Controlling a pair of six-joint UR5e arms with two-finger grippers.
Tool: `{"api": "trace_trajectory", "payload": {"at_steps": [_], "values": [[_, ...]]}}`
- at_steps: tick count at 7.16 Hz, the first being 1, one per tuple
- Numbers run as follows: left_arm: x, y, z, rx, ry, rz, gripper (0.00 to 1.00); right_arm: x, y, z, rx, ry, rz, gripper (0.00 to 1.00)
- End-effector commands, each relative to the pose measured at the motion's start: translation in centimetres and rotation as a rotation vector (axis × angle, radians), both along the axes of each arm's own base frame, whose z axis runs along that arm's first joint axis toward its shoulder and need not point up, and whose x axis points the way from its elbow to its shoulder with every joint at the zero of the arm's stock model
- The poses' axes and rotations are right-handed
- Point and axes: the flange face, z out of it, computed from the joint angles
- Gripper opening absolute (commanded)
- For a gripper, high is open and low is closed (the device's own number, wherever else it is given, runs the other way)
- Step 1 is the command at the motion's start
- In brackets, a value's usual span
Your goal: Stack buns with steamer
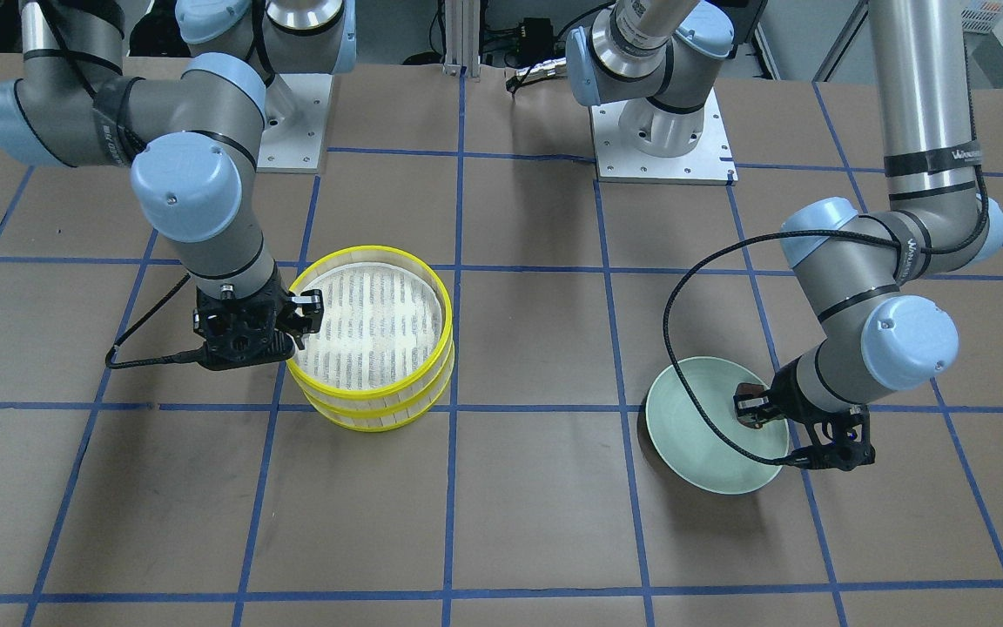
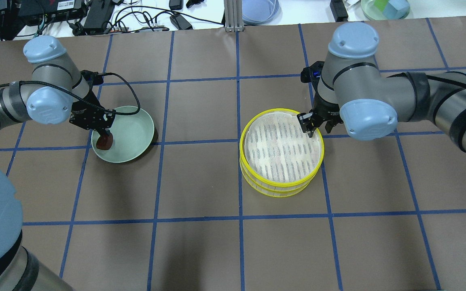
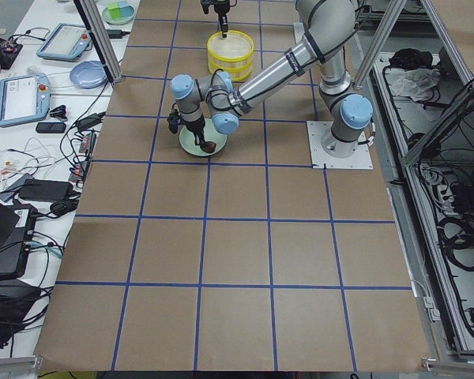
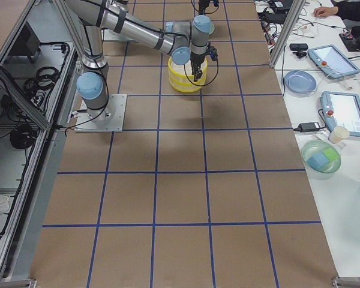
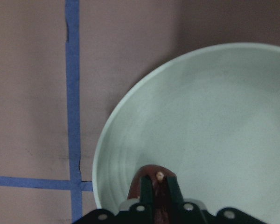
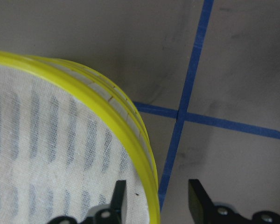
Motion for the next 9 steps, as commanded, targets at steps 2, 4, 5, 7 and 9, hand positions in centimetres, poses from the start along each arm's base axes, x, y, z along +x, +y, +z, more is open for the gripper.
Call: {"api": "trace_trajectory", "payload": {"at_steps": [2,4,5,7,9], "values": [[-2.6,0.3,6.0,-0.023,0.003,-0.024,0.0,-0.1,2.3,18.1,-0.029,-0.025,-0.007,1.0],[-6.1,1.8,11.1,-0.006,0.03,-0.027,0.0,-0.2,4.0,24.0,-0.032,-0.024,-0.056,1.0],[-8.2,3.1,13.3,-0.014,0.068,0.008,0.0,-0.4,4.2,24.4,-0.044,-0.026,-0.061,1.0],[-18.4,6.3,16.8,-0.058,0.058,0.041,0.0,-0.3,4.8,25.1,-0.061,-0.032,-0.231,1.0],[-28.7,9.4,17.1,-0.101,0.064,0.121,0.0,-0.3,4.4,25.3,-0.093,-0.037,-0.23,1.0]]}}
